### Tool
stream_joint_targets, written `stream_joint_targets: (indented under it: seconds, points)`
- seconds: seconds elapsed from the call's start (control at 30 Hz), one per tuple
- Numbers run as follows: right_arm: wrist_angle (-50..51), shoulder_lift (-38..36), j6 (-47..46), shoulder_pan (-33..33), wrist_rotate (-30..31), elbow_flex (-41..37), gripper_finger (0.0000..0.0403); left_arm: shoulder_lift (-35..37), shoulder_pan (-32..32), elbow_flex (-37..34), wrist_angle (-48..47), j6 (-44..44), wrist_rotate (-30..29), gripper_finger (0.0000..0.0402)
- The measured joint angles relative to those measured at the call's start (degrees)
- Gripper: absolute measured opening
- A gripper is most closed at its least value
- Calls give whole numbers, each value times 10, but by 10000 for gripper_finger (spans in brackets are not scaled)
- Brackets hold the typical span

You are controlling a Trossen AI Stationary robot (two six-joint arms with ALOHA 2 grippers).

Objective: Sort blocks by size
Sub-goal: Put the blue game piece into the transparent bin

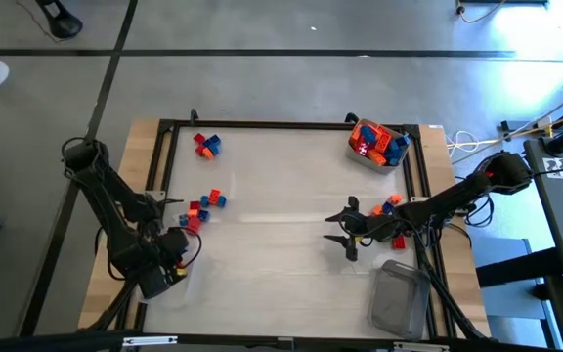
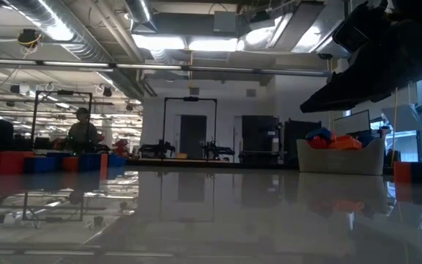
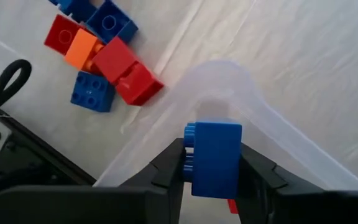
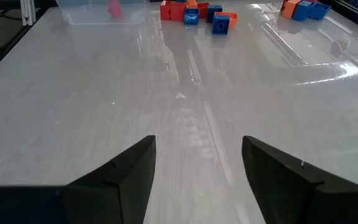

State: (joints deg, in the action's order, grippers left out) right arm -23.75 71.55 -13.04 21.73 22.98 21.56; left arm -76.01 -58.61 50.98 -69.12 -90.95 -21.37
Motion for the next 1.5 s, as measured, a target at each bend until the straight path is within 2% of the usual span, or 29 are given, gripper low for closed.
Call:
stream_joint_targets:
  seconds: [0.13, 0.3, 0.5, 0.77, 1.03, 1.13, 1.5]
  points:
    - [0, 0, 0, 0, 0, 0, 237, 0, 0, 0, -4, -19, 9, 121]
    - [0, 0, 0, 0, 0, 0, 237, 0, 1, 0, -4, -23, 32, 175]
    - [-1, 0, 0, 0, 1, 0, 237, 0, 13, 16, -8, 5, 34, 213]
    - [-2, 0, 0, 0, 1, 0, 237, 35, 71, 62, -19, 45, 18, 214]
    - [-2, 0, -1, 0, 0, 0, 237, 82, 152, 70, -20, 49, -83, 213]
    - [-2, 0, -1, 0, 0, 0, 237, 80, 190, 71, -16, 80, -111, 212]
    - [0, 0, -2, 0, 0, 0, 237, 76, 358, 21, 105, 221, -120, 212]
